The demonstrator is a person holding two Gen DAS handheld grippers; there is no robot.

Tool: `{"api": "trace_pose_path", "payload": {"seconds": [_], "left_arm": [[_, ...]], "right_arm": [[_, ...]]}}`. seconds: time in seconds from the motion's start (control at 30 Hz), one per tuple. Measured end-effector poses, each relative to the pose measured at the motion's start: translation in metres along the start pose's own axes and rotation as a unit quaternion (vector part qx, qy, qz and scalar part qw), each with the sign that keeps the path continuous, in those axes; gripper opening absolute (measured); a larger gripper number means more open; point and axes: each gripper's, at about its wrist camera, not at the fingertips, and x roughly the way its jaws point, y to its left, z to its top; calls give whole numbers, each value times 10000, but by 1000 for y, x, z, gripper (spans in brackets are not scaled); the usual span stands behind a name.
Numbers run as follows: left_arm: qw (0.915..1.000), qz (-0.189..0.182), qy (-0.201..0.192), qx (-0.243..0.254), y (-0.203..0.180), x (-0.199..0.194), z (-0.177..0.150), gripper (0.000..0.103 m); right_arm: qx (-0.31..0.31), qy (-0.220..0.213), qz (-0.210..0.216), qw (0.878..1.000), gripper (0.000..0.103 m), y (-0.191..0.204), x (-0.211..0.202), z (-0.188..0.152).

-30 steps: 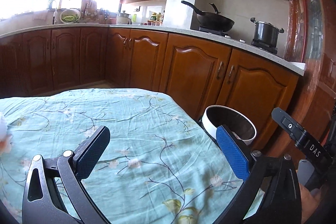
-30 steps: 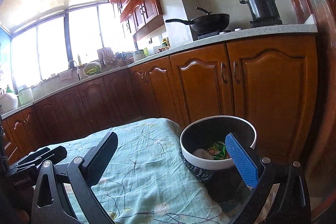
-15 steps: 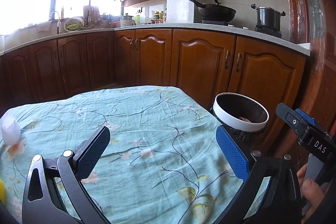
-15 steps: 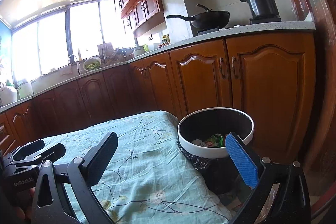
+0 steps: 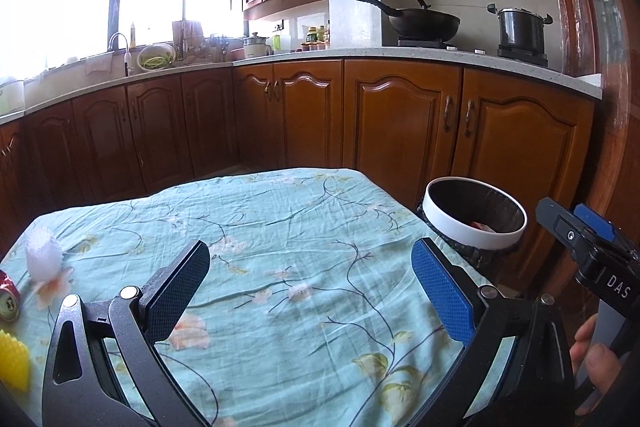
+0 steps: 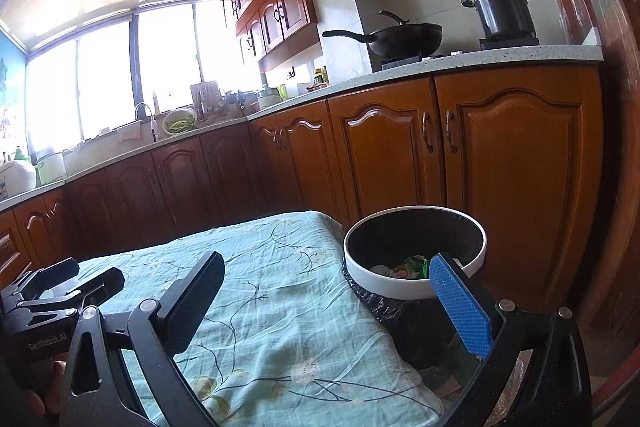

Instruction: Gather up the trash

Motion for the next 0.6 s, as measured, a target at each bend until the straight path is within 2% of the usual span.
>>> {"api": "trace_pose_path", "payload": {"seconds": [0.6], "left_arm": [[10000,56,10,-73,7,1,1,103]], "right_arm": [[-29,69,33,10000,103,4,-1,1]]}}
